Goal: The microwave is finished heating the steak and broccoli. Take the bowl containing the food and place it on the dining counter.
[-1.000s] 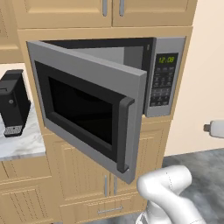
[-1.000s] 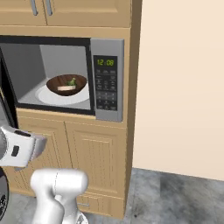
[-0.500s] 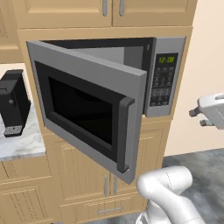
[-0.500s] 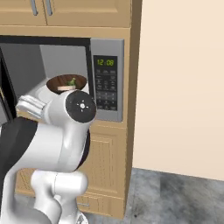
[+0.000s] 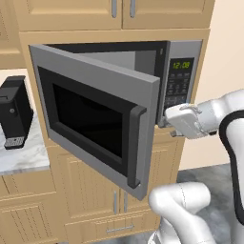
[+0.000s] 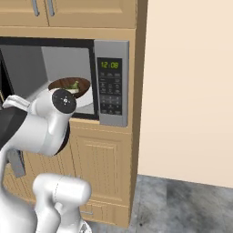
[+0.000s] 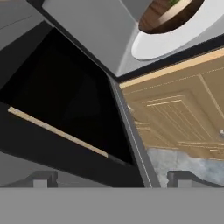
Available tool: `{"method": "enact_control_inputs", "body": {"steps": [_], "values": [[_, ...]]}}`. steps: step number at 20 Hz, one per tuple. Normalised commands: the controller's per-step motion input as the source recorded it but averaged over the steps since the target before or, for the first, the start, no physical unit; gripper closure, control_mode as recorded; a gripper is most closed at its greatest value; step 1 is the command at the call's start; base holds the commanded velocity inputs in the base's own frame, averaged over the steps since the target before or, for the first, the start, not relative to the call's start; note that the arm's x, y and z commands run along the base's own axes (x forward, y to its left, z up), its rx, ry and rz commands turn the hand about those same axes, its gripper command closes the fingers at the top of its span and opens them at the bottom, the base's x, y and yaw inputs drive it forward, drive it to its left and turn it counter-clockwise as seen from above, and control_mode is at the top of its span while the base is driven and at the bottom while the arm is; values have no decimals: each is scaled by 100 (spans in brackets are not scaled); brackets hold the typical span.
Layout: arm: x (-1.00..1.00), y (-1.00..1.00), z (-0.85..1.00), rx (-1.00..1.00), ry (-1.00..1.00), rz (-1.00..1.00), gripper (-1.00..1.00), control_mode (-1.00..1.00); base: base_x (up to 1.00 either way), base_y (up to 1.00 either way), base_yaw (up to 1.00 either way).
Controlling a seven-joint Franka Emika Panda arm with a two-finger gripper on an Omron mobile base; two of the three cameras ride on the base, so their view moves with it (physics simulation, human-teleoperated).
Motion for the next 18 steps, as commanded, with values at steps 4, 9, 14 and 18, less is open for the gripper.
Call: {"method": "enact_control_inputs", "body": {"steps": [4,9,14,18], "values": [[-16,100,0,0,-12,11,-100,-100,0,0,0],[-13,100,-5,0,-13,8,-100,-100,0,0,0],[0,100,-1,0,-11,2,-100,-100,0,0,0],[1,100,-9,0,-2,0,-100,-100,0,0,0]]}}
